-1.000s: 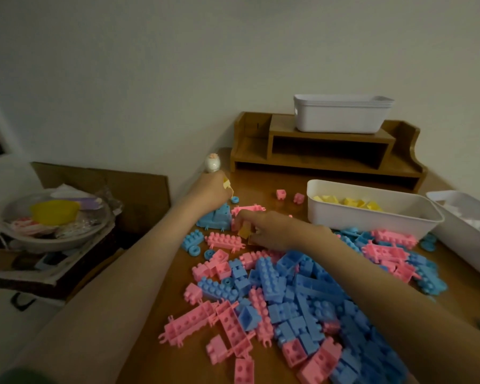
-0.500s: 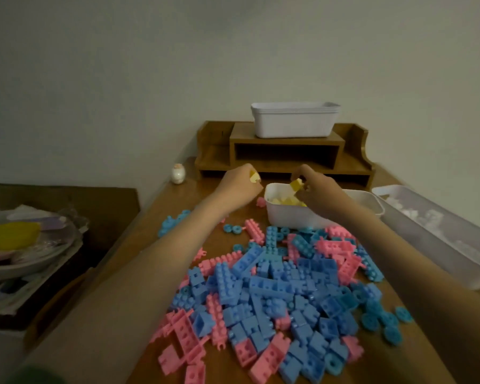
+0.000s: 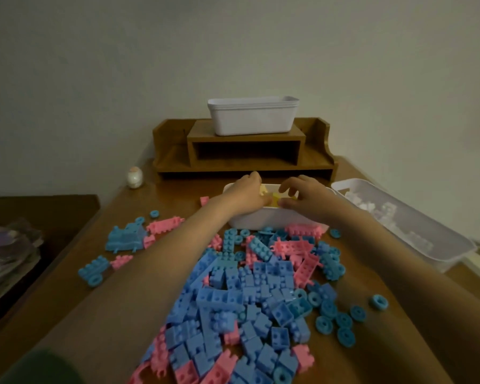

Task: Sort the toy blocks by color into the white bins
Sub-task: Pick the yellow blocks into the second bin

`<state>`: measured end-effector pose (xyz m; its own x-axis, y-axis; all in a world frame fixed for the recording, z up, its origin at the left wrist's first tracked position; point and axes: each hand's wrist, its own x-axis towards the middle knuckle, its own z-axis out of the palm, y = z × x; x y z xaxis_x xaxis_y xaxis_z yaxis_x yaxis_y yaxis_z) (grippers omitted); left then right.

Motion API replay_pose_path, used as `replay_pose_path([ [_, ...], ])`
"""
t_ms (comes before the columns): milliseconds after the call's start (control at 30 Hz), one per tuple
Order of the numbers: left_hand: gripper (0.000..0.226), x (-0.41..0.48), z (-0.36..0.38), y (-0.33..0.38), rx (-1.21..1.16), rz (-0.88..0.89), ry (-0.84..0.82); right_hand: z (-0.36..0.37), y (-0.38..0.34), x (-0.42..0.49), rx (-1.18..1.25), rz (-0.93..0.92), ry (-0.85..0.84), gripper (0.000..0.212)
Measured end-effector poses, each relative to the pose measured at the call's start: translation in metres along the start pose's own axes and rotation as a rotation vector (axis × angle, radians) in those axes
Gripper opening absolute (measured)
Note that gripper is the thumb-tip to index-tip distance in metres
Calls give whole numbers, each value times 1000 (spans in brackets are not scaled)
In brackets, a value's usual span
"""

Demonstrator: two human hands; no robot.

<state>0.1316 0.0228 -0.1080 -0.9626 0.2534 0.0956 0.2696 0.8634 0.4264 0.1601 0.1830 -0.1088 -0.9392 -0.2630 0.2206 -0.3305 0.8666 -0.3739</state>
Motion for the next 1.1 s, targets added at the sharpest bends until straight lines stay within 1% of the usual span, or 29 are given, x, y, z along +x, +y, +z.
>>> replay_pose_path([
  [100,62,1,0,-3,3,-9,5,-5,1,-6,-84,-47,-79,31],
  [167,57,-1,-1,-5,11,28,-5,-6,1,-8,-176,-68,-128,27],
  [233,47,-5,-4,-8,30,104,0,-6,1,-7,-247,-78,-145,25],
  [333,30,-17,-14,-14,114,246,47,-5,-2,-5,-254,-66,-88,23],
  [400,26,-24,-21,-16,292,312,44,-4,-2,-3,-205,-47,-34,21],
  [467,22,-25,-24,-17,443,345,75,-4,-1,0,-211,-65,29,19],
  [533,11,-23,-24,-17,423,351,155,-4,-1,5,-205,-83,86,18],
  [600,6,-20,-25,-14,374,337,244,-5,-1,12,-171,-71,132,18],
  [667,8,-11,-24,-12,383,317,309,-6,0,20,-177,-62,166,18],
  [733,10,-3,-21,-10,398,295,333,-4,3,28,-199,-48,172,19],
  [833,12,12,-11,-11,440,263,317,3,12,42,-231,12,133,21],
  [933,12,27,-1,-14,455,248,226,11,22,53,-305,53,68,22],
  [1000,17,35,-4,-13,381,267,118,10,21,59,-339,26,2,22],
  [1033,22,39,-9,-12,315,273,78,8,18,63,-330,-24,-19,21],
  [1067,24,44,-18,-10,231,271,68,4,12,68,-307,-73,-25,22],
  [1100,23,48,-27,-8,159,261,94,-1,5,73,-271,-112,-6,23],
])
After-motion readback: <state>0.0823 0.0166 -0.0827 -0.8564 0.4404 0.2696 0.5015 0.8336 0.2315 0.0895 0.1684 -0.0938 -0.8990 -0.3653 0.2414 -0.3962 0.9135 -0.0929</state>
